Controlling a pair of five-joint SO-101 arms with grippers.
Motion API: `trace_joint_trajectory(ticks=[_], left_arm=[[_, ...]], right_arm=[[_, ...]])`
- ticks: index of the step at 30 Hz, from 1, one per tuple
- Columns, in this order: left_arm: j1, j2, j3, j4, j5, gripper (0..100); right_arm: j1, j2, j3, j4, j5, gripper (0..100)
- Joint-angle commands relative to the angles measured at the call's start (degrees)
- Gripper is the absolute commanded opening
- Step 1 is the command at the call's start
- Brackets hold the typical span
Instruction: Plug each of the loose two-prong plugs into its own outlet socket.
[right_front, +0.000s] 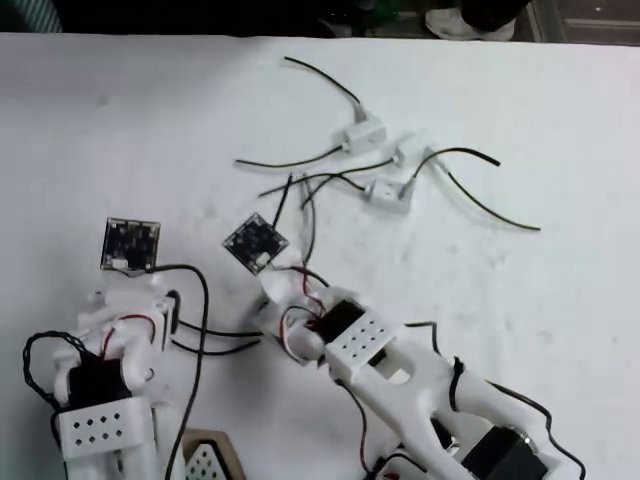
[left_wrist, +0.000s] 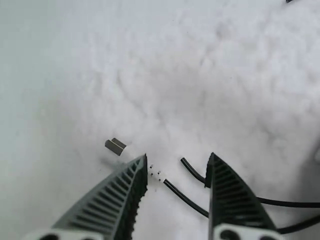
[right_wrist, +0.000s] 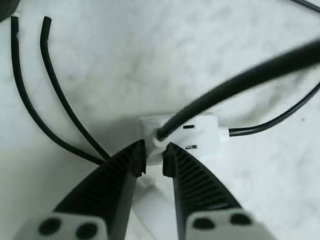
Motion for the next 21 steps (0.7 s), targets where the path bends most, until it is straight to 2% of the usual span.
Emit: trace_joint_trajectory(ticks=[1,6,10,13,21], left_arm=[[-0.04,-0.66,-0.26,-1.05,-0.53,20],[-0.04,-0.66,-0.26,-1.05,-0.53,20],[-0.04,-0.66,-0.26,-1.05,-0.53,20],[-0.04,-0.66,-0.26,-0.97,-0.53,20],[-0.04,-0.66,-0.26,-0.97,-0.53,20]], right_arm=[[0.04,-1.80,0.97,0.40,2.20,1.8],[0.04,0.04,1.93,-0.04,4.75,1.7],[-0.13,8.31,0.53,-4.26,5.19,1.7],[0.13,12.79,-3.08,-2.77,5.19,1.7],[0.04,12.79,-3.69,-1.45,5.19,1.7]])
